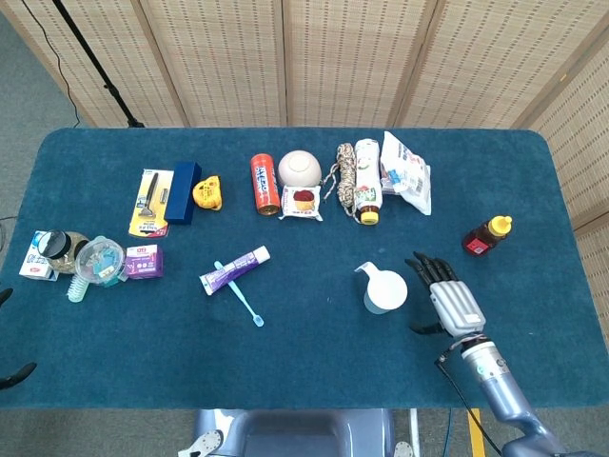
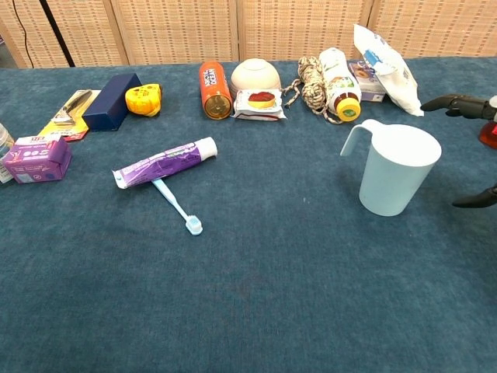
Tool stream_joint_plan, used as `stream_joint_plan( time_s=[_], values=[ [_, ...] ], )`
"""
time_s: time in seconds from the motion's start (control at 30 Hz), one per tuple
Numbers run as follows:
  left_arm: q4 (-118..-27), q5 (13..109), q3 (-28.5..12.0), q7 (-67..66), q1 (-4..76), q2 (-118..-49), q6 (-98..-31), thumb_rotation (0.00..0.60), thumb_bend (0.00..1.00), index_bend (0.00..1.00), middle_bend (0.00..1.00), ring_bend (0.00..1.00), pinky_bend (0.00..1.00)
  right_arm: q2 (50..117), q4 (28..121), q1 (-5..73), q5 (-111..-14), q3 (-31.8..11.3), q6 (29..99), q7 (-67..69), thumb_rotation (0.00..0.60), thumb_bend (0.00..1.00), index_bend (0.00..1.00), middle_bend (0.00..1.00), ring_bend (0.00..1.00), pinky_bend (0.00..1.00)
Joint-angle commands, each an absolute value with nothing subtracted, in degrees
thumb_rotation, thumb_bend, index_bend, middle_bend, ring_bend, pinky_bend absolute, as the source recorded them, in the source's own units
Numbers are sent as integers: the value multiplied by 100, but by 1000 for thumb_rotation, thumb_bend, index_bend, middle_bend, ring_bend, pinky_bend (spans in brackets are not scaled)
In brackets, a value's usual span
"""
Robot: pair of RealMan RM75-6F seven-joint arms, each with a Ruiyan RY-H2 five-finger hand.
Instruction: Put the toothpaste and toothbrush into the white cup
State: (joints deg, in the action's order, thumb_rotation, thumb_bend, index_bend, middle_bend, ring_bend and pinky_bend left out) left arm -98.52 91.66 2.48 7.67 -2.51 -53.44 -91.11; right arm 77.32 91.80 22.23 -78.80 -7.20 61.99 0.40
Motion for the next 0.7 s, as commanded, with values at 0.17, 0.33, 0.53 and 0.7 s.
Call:
stream_joint_plan(
  time_s=[0.17,0.33,0.53,0.7],
  values=[
    [-9861,9147,243,757,-222,-5344,-9050,600,0,0,0,0,0,7963,9129,2407,-7704,-814,6067,-53,600,0,0,0,0,0],
    [-9864,9099,224,778,-223,-5337,-9044,600,0,0,0,0,0,8145,9057,2538,-7563,-899,5958,4,600,0,0,0,0,0],
    [-9867,9081,221,760,-204,-5337,-8997,600,0,0,0,0,0,8366,8905,2656,-7501,-959,5935,66,600,0,0,0,0,0],
    [-9874,9028,200,750,-189,-5340,-8963,600,0,0,0,0,0,8474,8780,2763,-7467,-1011,5854,209,600,0,0,0,0,50]
  ],
)
